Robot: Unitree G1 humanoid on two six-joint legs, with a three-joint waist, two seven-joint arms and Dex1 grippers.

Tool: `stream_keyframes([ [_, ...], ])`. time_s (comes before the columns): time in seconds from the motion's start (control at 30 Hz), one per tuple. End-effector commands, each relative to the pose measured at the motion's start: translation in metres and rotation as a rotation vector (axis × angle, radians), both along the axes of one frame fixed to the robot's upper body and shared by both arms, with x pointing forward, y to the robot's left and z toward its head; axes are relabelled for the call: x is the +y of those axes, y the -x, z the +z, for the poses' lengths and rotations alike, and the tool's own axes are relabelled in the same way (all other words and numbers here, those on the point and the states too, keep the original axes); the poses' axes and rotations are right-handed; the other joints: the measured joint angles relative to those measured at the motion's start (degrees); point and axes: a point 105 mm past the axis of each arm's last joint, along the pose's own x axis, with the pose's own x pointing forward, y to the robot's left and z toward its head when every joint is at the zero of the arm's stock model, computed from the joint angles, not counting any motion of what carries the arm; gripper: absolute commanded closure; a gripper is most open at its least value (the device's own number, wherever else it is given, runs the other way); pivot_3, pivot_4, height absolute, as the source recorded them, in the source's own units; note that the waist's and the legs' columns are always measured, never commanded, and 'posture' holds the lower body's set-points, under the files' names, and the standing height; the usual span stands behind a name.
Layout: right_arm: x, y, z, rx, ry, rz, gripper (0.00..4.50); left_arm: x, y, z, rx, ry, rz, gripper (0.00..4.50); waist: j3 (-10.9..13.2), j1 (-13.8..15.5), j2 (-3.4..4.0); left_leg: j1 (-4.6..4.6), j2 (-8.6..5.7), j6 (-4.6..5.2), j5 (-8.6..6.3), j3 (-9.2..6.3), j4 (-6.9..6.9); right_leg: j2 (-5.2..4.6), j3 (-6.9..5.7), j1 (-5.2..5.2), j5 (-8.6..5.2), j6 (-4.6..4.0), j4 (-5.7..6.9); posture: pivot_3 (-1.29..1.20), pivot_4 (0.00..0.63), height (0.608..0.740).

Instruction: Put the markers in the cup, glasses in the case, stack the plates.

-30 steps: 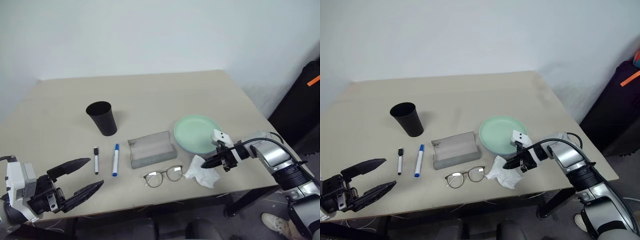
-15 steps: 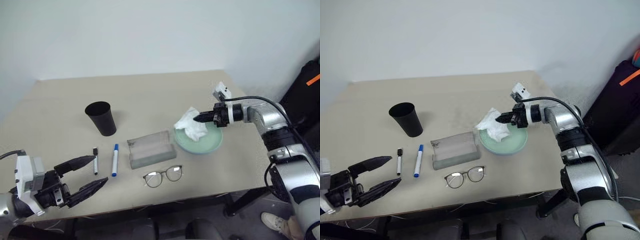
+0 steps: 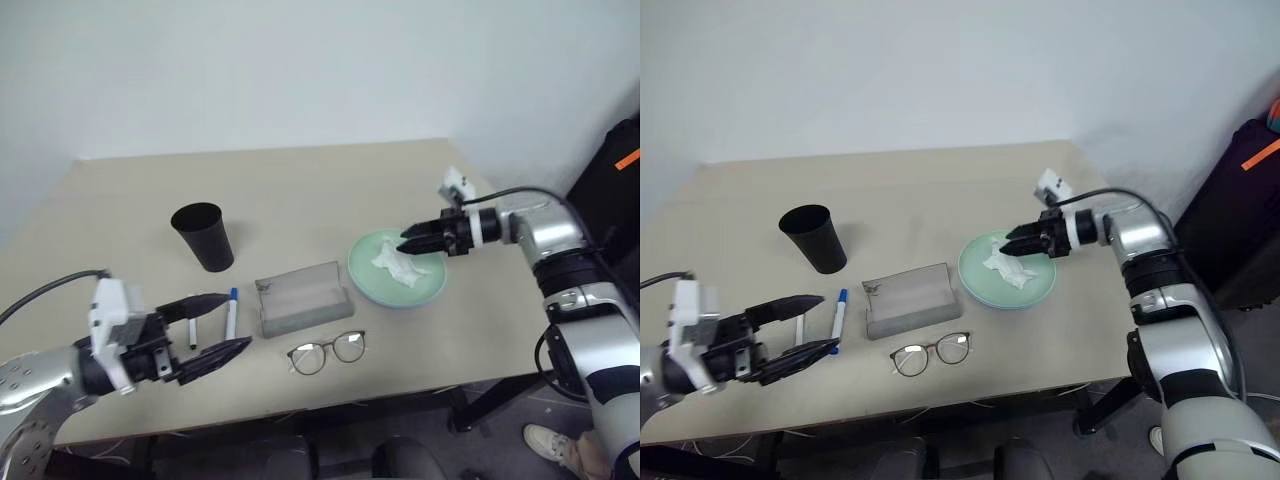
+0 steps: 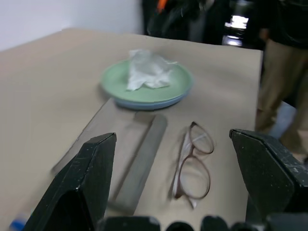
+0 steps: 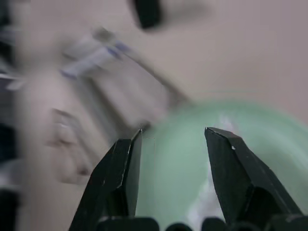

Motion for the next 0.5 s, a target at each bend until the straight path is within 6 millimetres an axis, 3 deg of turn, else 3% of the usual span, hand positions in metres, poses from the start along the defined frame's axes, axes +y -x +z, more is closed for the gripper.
stream_keyframes([
  [0.03, 0.005, 0.019, 0.026, -0.019, -0.073, 0.112, 2.19, -0.018, -0.012, -0.010, 0.040, -0.052, -0.076, 0.49, 0.0, -0.2, -0.02, 0.02, 0.00, 0.00, 0.00, 0.01, 0.01, 0.00, 0.01, 0.01, 0.01, 0.00, 0.00, 0.00, 0.000, 0.740],
  [0.3, 0.006, 0.023, 0.025, -0.040, -0.064, 0.092, 2.19, -0.038, -0.046, -0.037, 0.089, -0.171, -0.168, 0.49, 0.0, -0.2, 0.00, -0.08, 0.01, 0.01, 0.01, 0.05, 0.00, 0.15, 0.10, -0.03, 0.11, 0.10, 0.03, 0.00, 0.000, 0.740],
  [0.5, 0.005, 0.023, 0.022, -0.044, -0.050, 0.082, 2.19, -0.053, -0.056, -0.053, 0.084, -0.244, -0.262, 0.49, 0.0, -0.2, -0.01, -0.22, -0.01, 0.18, 0.11, 0.06, 0.02, 0.14, 0.12, -0.09, 0.12, 0.17, 0.01, 0.00, 0.000, 0.740],
])
